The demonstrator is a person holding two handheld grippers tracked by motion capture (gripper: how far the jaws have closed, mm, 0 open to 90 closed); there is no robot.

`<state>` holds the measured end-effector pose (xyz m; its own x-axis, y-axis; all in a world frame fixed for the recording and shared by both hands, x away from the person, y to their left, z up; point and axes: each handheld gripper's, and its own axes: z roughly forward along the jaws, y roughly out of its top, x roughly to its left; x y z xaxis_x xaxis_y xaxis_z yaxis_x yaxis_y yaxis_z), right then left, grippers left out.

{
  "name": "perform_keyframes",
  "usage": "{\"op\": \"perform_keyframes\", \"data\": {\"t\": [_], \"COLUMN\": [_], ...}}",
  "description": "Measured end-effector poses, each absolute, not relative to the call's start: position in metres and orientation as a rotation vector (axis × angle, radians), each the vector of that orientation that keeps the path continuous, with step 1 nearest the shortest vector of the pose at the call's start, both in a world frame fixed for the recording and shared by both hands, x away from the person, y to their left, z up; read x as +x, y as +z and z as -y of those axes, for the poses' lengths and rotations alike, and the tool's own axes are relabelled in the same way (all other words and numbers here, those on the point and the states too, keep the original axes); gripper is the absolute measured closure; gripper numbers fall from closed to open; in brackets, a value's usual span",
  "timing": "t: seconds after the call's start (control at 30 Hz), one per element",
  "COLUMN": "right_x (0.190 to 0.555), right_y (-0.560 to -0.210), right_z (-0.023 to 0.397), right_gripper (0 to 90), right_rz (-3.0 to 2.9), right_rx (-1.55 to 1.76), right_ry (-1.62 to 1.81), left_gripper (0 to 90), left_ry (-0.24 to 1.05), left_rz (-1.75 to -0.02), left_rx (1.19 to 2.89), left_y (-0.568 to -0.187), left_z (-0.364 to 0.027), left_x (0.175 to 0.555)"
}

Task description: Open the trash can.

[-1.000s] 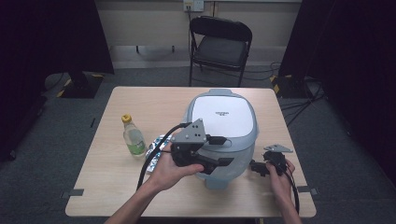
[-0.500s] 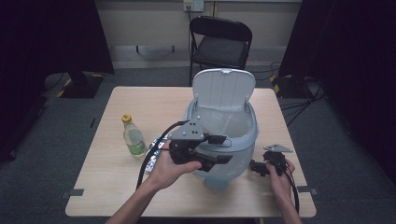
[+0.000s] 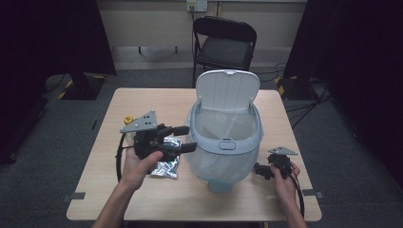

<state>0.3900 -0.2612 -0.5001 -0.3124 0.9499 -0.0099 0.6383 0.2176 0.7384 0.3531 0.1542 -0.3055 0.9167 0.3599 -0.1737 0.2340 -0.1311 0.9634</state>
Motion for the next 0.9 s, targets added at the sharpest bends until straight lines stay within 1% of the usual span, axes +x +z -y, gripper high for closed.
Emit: {"op": "perform_keyframes", "data": {"t": [0.03, 0.13, 0.3, 0.33, 0.37, 0.4, 0.47, 0.57, 0.6, 0.63, 0.7, 0.73, 0.77, 0.8, 0.87, 0.9], "right_x": [0.390, 0.390, 0.390, 0.390, 0.390, 0.390, 0.391, 0.391, 0.391, 0.391, 0.391, 0.391, 0.391, 0.391, 0.391, 0.391], "right_y": [-0.500, -0.500, -0.500, -0.500, -0.500, -0.500, -0.500, -0.500, -0.500, -0.500, -0.500, -0.500, -0.500, -0.500, -0.500, -0.500], "right_z": [0.261, 0.261, 0.261, 0.261, 0.261, 0.261, 0.261, 0.261, 0.261, 0.261, 0.261, 0.260, 0.261, 0.261, 0.261, 0.261], "right_gripper": [13.5, 13.3, 13.2, 13.2, 13.2, 13.1, 13.1, 12.8, 12.8, 12.8, 12.8, 12.8, 12.8, 12.8, 12.8, 12.8], "right_rz": [-2.031, -2.030, -2.031, -2.029, -2.029, -2.031, -2.032, -2.031, -2.031, -2.031, -2.030, -2.031, -2.033, -2.033, -2.033, -2.033], "right_rx": [1.465, 1.465, 1.464, 1.465, 1.465, 1.466, 1.465, 1.468, 1.468, 1.468, 1.468, 1.468, 1.466, 1.466, 1.465, 1.465], "right_ry": [0.885, 0.883, 0.883, 0.885, 0.885, 0.886, 0.888, 0.888, 0.887, 0.887, 0.887, 0.888, 0.888, 0.888, 0.888, 0.887], "left_gripper": [37.1, 37.1, 37.1, 35.5, 33.0, 33.0, 32.3, 31.5, 31.7, 32.2, 32.6, 34.0, 37.9, 38.5, 38.6, 38.7], "left_ry": [0.136, 0.152, 0.210, 0.210, 0.210, 0.207, 0.211, 0.171, 0.191, 0.191, 0.177, 0.181, 0.191, 0.191, 0.149, 0.158], "left_rz": [-0.489, -0.534, -0.628, -0.649, -0.649, -0.644, -0.696, -0.756, -0.788, -0.788, -0.833, -0.866, -0.944, -0.944, -0.971, -0.971], "left_rx": [1.722, 1.725, 1.790, 1.808, 1.808, 1.829, 1.869, 1.916, 1.951, 1.951, 1.971, 2.000, 2.035, 2.035, 2.030, 2.044], "left_y": [-0.309, -0.315, -0.338, -0.351, -0.351, -0.359, -0.377, -0.403, -0.416, -0.416, -0.431, -0.437, -0.445, -0.445, -0.454, -0.456], "left_z": [-0.166, -0.175, -0.188, -0.191, -0.191, -0.192, -0.192, -0.191, -0.190, -0.190, -0.189, -0.188, -0.187, -0.187, -0.186, -0.184], "left_x": [0.355, 0.356, 0.359, 0.361, 0.361, 0.362, 0.365, 0.372, 0.375, 0.375, 0.379, 0.380, 0.380, 0.380, 0.382, 0.382]}}
